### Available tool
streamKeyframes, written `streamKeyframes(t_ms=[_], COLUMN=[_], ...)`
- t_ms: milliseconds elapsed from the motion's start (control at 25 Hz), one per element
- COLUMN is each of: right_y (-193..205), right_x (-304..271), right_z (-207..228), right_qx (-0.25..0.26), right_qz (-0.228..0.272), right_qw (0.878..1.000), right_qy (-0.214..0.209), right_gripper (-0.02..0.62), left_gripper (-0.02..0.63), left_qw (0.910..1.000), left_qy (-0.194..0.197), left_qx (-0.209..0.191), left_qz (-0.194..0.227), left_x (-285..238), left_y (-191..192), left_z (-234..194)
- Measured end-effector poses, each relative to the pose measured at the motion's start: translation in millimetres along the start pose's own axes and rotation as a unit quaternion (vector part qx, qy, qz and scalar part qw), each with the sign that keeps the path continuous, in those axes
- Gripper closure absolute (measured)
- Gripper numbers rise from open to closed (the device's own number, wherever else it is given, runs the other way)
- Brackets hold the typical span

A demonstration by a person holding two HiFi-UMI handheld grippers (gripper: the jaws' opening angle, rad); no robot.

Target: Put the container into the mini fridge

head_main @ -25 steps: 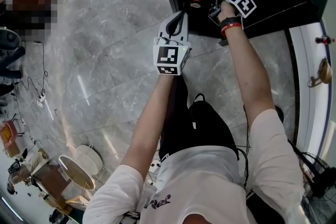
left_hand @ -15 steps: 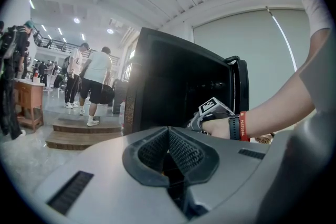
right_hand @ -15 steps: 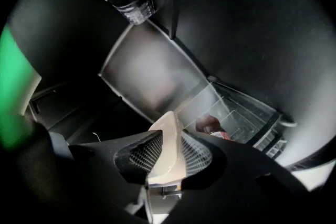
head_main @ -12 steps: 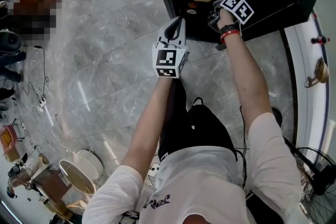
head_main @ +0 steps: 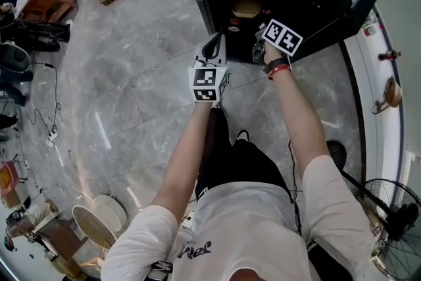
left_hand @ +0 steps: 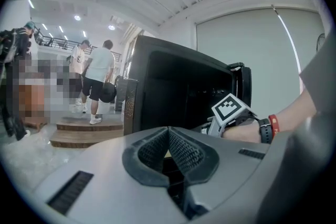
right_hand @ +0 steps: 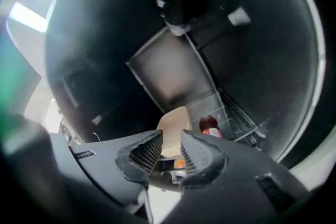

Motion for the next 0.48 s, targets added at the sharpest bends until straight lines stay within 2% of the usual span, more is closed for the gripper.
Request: streamKeyframes(t_ms=[360,480], right_y=[-11.1,-17.5], right_x=[64.3,83.8], right_z=[-34.1,-46.0], right_qx=[0.072,0.096], right_qz=[-0.002,0.003], right_qw=[0.997,0.995], right_qy=[-0.023,-0.032], right_gripper=[0.489,0.489], left_gripper=[0.586,0.586], left_qw=[1.0,0.9998], left_qy=[-0.004,-0.009], left_qx=[0.0,-0.014], left_qz=[-0.006,-0.007], left_x=[17.2,24.2], left_y=[-37.3,-57.3], left_z=[6.1,8.3])
Point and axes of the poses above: the fingertips, and each gripper's own axes: x backward along the fingers, z to its right, y out of its underside, the point moved 7 cm from there along x, backward along the fingers, and after that the axes turned 2 degrees about z, right-handed, at the moved point
